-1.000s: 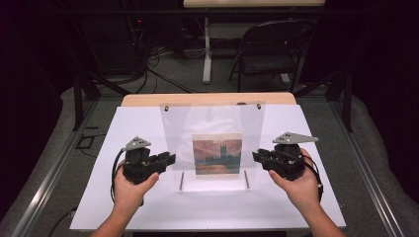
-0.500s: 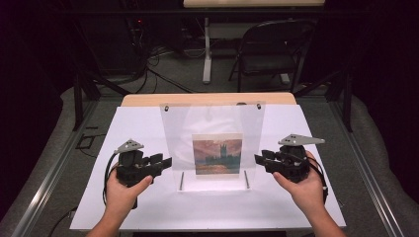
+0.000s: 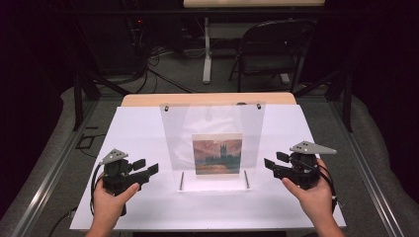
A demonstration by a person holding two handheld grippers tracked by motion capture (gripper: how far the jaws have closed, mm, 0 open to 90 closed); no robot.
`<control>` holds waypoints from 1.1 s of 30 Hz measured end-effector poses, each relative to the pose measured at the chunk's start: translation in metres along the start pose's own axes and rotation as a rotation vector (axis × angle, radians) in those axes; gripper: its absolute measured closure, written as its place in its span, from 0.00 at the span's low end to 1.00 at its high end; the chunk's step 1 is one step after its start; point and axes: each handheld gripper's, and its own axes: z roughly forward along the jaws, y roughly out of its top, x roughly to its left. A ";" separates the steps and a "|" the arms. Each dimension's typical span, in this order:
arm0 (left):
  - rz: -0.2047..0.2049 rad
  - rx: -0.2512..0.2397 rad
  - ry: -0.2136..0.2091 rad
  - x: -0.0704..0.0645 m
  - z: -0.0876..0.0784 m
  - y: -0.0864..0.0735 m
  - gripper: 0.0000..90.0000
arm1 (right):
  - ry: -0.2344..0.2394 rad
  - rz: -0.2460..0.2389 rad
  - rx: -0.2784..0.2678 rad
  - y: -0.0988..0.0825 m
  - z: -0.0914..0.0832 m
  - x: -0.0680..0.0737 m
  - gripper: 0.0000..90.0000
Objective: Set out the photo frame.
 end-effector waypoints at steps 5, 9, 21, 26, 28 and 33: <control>-0.015 0.007 0.048 0.012 0.008 -0.018 0.45 | -0.030 0.021 0.020 -0.017 0.007 -0.009 0.53; -0.029 0.007 0.068 0.020 0.014 -0.030 0.44 | -0.040 0.042 0.048 -0.032 0.018 -0.013 0.52; -0.026 0.029 0.089 0.033 0.030 -0.052 0.44 | -0.039 0.024 0.077 -0.061 0.044 -0.016 0.51; 0.004 0.046 0.091 0.030 0.035 -0.056 0.44 | -0.020 0.037 0.095 -0.067 0.051 -0.017 0.51; 0.003 0.043 0.089 0.030 0.035 -0.056 0.44 | -0.002 0.049 0.113 -0.070 0.055 -0.017 0.51; -0.001 0.061 0.082 0.030 0.038 -0.057 0.44 | -0.002 0.053 0.118 -0.072 0.059 -0.019 0.50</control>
